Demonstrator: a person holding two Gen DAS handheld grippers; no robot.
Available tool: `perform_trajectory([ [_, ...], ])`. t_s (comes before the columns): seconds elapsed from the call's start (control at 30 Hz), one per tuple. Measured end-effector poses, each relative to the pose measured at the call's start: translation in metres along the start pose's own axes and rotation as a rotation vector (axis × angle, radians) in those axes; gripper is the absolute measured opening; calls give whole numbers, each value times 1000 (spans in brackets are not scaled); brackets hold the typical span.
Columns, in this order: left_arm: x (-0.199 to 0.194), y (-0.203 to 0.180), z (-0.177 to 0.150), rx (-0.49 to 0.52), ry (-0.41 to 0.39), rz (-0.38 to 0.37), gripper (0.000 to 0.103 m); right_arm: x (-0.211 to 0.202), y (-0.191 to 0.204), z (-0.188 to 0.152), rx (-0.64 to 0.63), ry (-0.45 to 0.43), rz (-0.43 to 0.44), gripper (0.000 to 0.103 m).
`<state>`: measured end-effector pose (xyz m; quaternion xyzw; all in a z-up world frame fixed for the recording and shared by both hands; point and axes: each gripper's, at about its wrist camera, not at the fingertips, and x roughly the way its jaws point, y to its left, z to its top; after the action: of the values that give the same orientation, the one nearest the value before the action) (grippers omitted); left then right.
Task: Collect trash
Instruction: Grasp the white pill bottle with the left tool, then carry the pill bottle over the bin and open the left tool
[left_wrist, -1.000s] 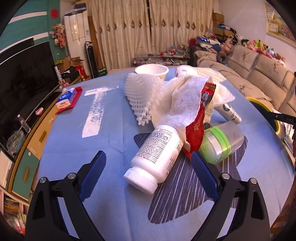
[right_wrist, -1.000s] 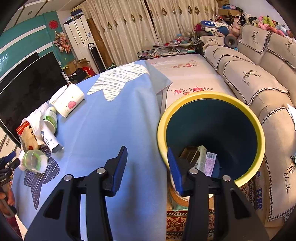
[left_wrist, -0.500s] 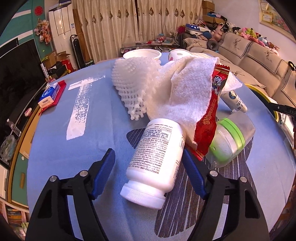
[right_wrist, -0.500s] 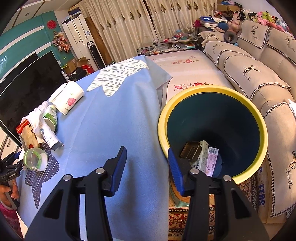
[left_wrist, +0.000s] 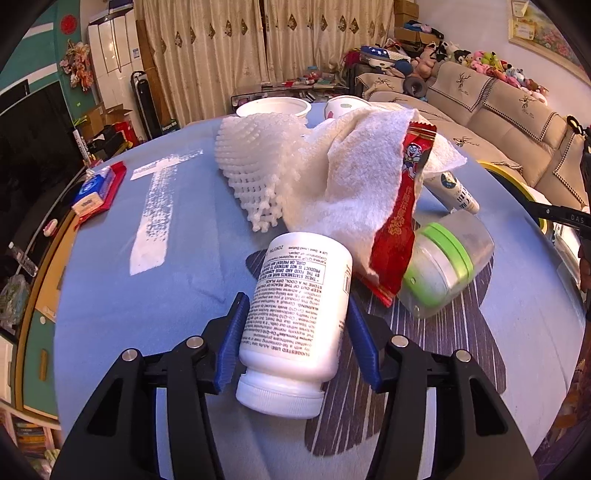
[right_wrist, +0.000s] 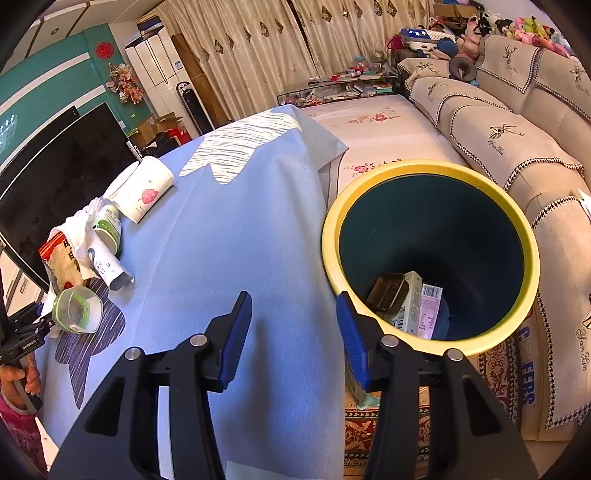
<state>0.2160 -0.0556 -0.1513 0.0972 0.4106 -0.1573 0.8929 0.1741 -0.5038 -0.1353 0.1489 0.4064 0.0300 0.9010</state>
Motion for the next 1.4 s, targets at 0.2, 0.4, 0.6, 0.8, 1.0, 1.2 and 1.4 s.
perform_trajectory([
  [0.2, -46, -12, -10, 13, -49, 18, 50, -12, -4, -6, 14, -26, -1, 46],
  [0.4, -88, -32, -4, 16, -129, -4, 49, -21, -10, -13, 37, -39, 7, 46],
  [0.6, -103, -53, 7, 28, -159, -34, 49, -30, -21, -19, 62, -52, 1, 46],
  [0.8, -107, -96, 31, 106, -180, -106, 49, -49, -39, -23, 88, -95, -45, 46],
  [1.0, -85, -160, 73, 194, -174, -212, 49, -69, -71, -37, 137, -124, -134, 46],
  [1.2, -44, -231, 118, 265, -150, -312, 49, -86, -118, -52, 229, -142, -178, 46],
  [1.4, 10, -301, 163, 293, -115, -384, 49, -98, -152, -65, 297, -155, -212, 46],
])
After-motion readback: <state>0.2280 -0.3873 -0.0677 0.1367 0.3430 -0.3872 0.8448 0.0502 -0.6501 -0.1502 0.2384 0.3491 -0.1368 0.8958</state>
